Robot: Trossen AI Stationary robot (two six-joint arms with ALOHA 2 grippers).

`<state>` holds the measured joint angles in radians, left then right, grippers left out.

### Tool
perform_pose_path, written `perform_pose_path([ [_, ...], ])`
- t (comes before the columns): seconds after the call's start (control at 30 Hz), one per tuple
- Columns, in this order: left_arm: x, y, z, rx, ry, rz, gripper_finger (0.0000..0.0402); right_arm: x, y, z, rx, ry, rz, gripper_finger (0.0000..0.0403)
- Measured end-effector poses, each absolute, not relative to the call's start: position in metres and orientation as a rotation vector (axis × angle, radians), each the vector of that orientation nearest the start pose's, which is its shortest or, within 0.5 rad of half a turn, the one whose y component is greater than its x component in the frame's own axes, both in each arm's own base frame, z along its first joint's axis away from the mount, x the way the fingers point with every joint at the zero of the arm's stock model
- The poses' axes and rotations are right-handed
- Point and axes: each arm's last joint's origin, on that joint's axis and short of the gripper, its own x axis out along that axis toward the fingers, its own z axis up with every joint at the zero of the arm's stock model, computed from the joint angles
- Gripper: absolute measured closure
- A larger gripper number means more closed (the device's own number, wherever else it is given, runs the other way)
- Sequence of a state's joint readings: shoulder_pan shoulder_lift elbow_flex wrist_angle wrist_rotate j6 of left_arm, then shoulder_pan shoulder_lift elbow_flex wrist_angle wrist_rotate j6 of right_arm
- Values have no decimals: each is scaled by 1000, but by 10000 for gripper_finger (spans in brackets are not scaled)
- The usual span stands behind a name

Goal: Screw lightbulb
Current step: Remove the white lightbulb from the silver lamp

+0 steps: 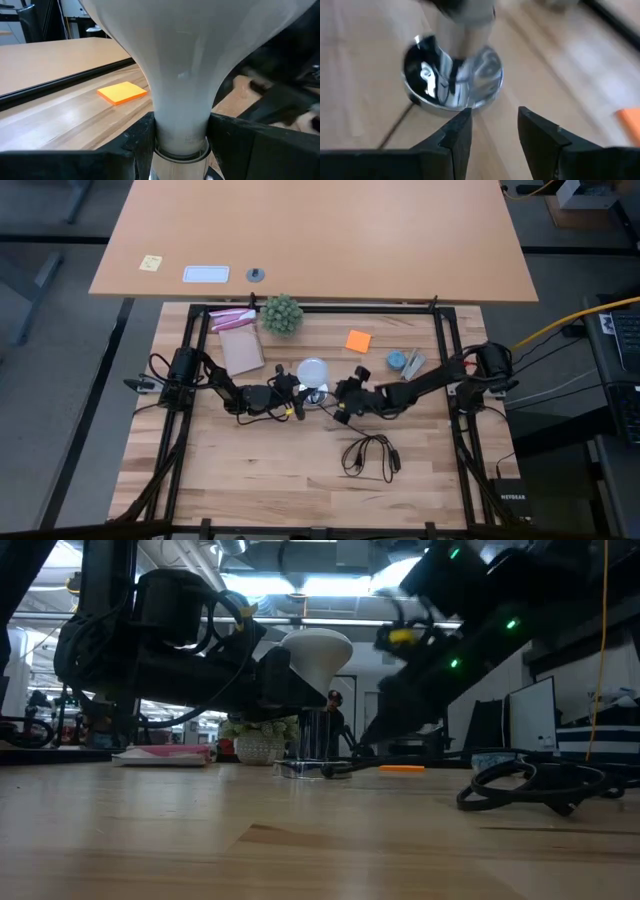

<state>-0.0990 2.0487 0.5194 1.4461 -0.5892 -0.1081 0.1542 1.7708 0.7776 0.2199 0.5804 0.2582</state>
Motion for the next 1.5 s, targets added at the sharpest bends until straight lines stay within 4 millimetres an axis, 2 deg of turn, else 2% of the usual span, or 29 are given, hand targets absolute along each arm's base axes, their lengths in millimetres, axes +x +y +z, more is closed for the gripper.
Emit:
perform_pose_path([
  [0.2, 303, -14, 88, -78, 52, 493, 249, 327, 13, 101, 65, 752, -401, 244],
  [0.33, 303, -14, 88, -78, 53, 493, 249, 332, 14, 93, 133, 726, -380, 244],
  [0.5, 303, -14, 88, -74, 54, 494, 249, 335, 27, 93, 189, 678, -343, 244],
  [0.73, 303, -14, 88, -75, 53, 492, 249, 338, 46, 99, 237, 605, -271, 244],
  [1.07, 303, -14, 88, -77, 53, 492, 249, 349, 60, 112, 260, 542, -234, 244],
  [1.3, 303, -14, 88, -76, 57, 492, 249, 354, 65, 121, 172, 541, -168, 244],
  [1.4, 303, -14, 88, -76, 57, 493, 249, 354, 68, 135, 136, 552, -135, 244],
  [1.5, 303, -14, 88, -76, 57, 493, 249, 348, 66, 151, 109, 632, -144, 244],
])
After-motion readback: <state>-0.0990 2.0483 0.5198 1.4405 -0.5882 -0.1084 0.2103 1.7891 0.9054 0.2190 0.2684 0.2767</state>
